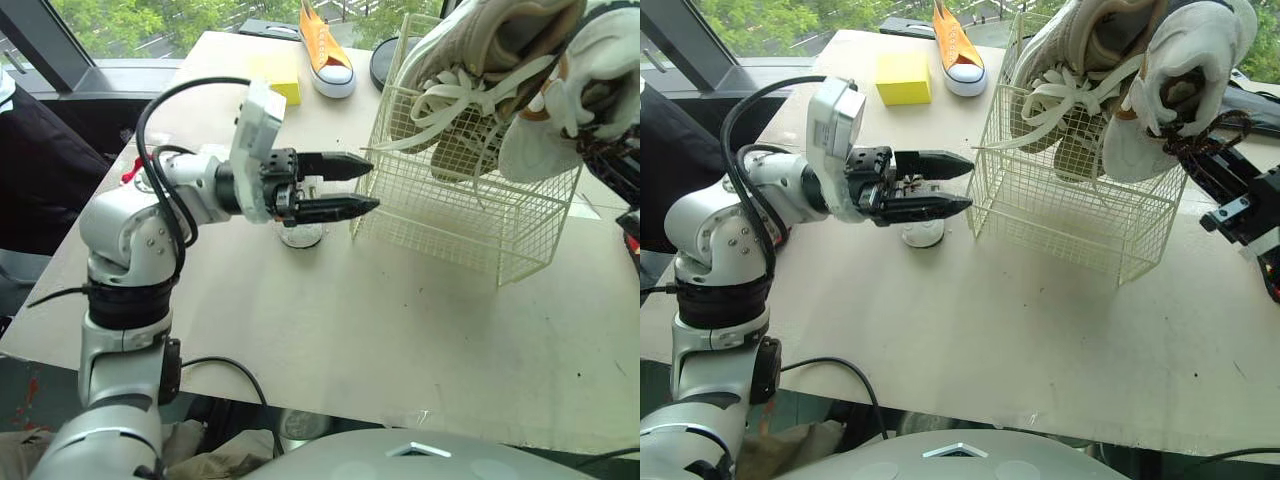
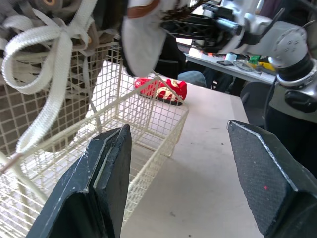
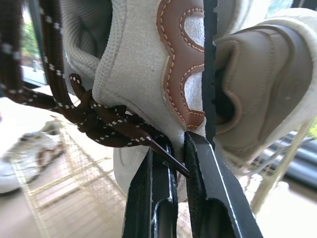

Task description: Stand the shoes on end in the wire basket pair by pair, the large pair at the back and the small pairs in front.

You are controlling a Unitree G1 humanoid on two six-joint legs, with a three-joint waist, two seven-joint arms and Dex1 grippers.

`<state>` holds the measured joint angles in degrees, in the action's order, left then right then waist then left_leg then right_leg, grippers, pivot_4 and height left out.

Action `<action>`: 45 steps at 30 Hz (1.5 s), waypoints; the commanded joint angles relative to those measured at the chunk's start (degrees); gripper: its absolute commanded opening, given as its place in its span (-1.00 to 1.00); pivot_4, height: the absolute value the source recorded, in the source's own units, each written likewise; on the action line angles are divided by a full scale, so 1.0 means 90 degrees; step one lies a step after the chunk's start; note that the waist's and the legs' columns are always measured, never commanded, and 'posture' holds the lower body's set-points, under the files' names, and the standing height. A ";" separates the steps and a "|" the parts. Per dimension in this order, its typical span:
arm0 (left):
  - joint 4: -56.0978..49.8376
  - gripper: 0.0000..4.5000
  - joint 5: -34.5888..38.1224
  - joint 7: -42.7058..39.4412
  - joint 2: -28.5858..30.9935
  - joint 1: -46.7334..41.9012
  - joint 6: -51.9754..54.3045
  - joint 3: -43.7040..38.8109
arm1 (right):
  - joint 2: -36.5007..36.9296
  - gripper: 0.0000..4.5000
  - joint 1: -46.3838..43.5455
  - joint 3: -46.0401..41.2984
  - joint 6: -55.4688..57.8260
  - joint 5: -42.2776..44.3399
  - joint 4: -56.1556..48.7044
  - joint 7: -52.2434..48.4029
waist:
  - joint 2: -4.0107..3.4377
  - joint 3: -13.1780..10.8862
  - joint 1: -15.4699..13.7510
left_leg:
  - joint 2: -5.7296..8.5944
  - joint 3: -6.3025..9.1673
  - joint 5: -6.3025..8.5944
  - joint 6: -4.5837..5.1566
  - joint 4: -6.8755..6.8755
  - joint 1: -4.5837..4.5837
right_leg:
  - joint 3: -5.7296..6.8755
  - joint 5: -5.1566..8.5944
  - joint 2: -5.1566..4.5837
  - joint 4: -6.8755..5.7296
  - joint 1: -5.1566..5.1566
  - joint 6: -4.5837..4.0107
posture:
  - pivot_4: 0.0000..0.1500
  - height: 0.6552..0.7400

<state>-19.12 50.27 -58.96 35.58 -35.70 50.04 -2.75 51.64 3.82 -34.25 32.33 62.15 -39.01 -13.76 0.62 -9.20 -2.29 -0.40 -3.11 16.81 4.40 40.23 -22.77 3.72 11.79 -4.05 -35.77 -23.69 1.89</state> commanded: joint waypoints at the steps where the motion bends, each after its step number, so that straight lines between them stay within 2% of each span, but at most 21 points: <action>1: -0.0435 0.50 0.0389 0.0388 -0.0095 0.0008 0.0068 -0.0275 | -0.0159 -1.00 -0.0193 0.0095 -0.0361 -0.0735 0.0168 -0.0196 | 0.0000 0.0000 -0.0004 | 0.0000 0.0001 0.0000 0.0000 0.0000 0.0000 | 0.0001 0.0000 0.0000 0.0000 0.0000 0.0000 | 1.00 1.00; 10: -0.0657 0.50 0.0723 0.0953 -0.0313 -0.0014 0.0045 -0.0240 | -0.0672 -1.00 -0.0153 0.1167 -0.0664 -0.2094 0.1194 -0.1136 | 0.0000 0.0001 0.0017 | 0.0001 -0.0005 -0.0001 -0.0001 0.0000 0.0006 | -0.0003 -0.0001 0.0006 -0.0003 0.0003 0.0001 | 1.00 1.00; 18: -0.0670 0.50 0.0720 0.1054 -0.0255 0.0053 -0.0003 -0.0232 | -0.0768 -1.00 -0.0072 0.1209 -0.0255 -0.2025 0.1764 -0.1801 | 0.0025 0.0017 0.0015 | 0.0001 -0.0006 -0.0001 -0.0001 0.0001 0.0019 | -0.0005 -0.0001 0.0012 -0.0006 0.0012 0.0000 | 1.00 1.00; 20: -0.0673 0.53 0.0713 0.1088 -0.0243 0.0113 -0.0002 -0.0251 | -0.0753 -0.72 -0.0007 0.1110 -0.0192 -0.1986 0.1805 -0.1957 | 0.0036 0.0025 0.0006 | 0.0001 -0.0005 -0.0001 -0.0001 0.0000 0.0020 | -0.0005 -0.0001 0.0008 -0.0006 0.0013 -0.0001 | 1.00 1.00; 21: -0.0683 0.53 0.0702 0.1092 -0.0231 0.0153 -0.0013 -0.0257 | -0.0730 -0.66 0.0040 0.1053 -0.0164 -0.1947 0.1793 -0.2073 | 0.0039 0.0027 0.0001 | 0.0001 -0.0003 -0.0001 -0.0001 0.0001 0.0020 | -0.0003 -0.0001 0.0006 -0.0006 0.0013 -0.0001 | 1.00 1.00; 23: -0.0704 0.53 0.0707 0.1101 -0.0209 0.0224 -0.0031 -0.0275 | -0.0691 -0.20 0.0119 0.0960 -0.0113 -0.1902 0.1751 -0.2233 | 0.0046 0.0031 -0.0011 | 0.0001 0.0001 0.0000 -0.0001 0.0000 0.0020 | -0.0001 0.0000 0.0003 -0.0005 0.0015 -0.0001 | 1.00 1.00; 25: -0.0716 0.53 0.0714 0.1111 -0.0190 0.0296 -0.0050 -0.0296 | -0.0624 0.17 0.0219 0.0828 -0.0044 -0.1828 0.1687 -0.2397 | 0.0050 0.0034 -0.0033 | 0.0001 0.0005 0.0000 -0.0001 0.0000 0.0017 | 0.0002 0.0000 0.0000 -0.0004 0.0016 -0.0002 | 1.00 1.00; 26: -0.0704 0.53 0.0708 0.1114 -0.0185 0.0323 -0.0063 -0.0299 | -0.0568 0.46 0.0277 0.0749 0.0004 -0.1765 0.1644 -0.2511 | 0.0051 0.0034 -0.0035 | 0.0002 0.0005 0.0000 -0.0001 0.0000 0.0017 | 0.0002 0.0000 -0.0003 -0.0002 0.0018 -0.0002 | 1.00 1.00; 28: -0.0687 0.53 0.0692 0.1117 -0.0154 0.0400 -0.0090 -0.0331 | -0.0494 0.92 0.0372 0.0577 -0.0035 -0.1768 0.1568 -0.2607 | 0.0056 0.0037 -0.0046 | 0.0004 0.0006 0.0000 -0.0001 0.0001 0.0017 | 0.0001 0.0000 -0.0006 0.0003 0.0021 -0.0002 | 1.00 1.00; 29: -0.0676 0.53 0.0701 0.1136 -0.0141 0.0438 -0.0093 -0.0363 | -0.0471 0.97 0.0412 0.0483 -0.0042 -0.1748 0.1533 -0.2635 | 0.0058 0.0038 -0.0053 | 0.0005 0.0007 0.0000 -0.0001 0.0001 0.0017 | 0.0001 0.0000 -0.0009 0.0004 0.0022 -0.0002 | 1.00 1.00; 35: -0.0420 0.53 0.0354 0.1668 -0.0143 0.0976 -0.0350 -0.0762 | -0.0341 0.97 0.1074 -0.0480 -0.0365 -0.1924 0.1011 -0.3100 | 0.0052 0.0037 -0.0068 | 0.0006 0.0009 0.0001 -0.0002 0.0000 0.0015 | 0.0001 0.0000 -0.0013 0.0004 0.0019 -0.0003 | 1.00 1.00; 39: -0.0054 0.53 0.0190 0.2659 -0.0150 0.1287 -0.0048 -0.1201 | -0.0383 0.97 0.1891 -0.1303 -0.0551 -0.1254 -0.0075 -0.4168 | -0.0007 0.0021 -0.0024 | 0.0004 0.0014 0.0001 -0.0003 -0.0004 0.0010 | 0.0001 0.0000 -0.0012 0.0001 0.0011 -0.0003 | 1.00 1.00; 42: 0.1000 0.53 0.0353 0.3209 0.0295 0.1089 0.1137 -0.1518 | -0.0108 0.97 0.2186 -0.1404 -0.0385 -0.0572 -0.0988 -0.4577 | -0.0008 0.0020 0.0039 | -0.0007 0.0019 0.0002 -0.0001 -0.0011 0.0015 | 0.0005 0.0000 -0.0003 -0.0002 0.0011 -0.0002 | 1.00 1.00; 45: 0.2049 0.53 0.0107 0.3254 0.0592 0.0659 0.1614 -0.1404 | 0.0207 0.97 0.2008 -0.1009 -0.0466 -0.0838 -0.1363 -0.4571 | 0.0006 0.0015 0.0084 | -0.0015 0.0020 0.0011 0.0013 -0.0011 0.0021 | 0.0013 0.0016 0.0003 -0.0006 0.0009 0.0025 | 1.00 1.00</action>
<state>-2.74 51.72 -29.69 39.86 -27.88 62.92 -14.33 52.78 22.68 -44.00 28.72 54.85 -49.66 -54.69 0.68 -9.07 -1.54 -0.52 -2.93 16.90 4.50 40.14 -22.58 3.87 11.93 -4.03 -35.83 -23.59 2.12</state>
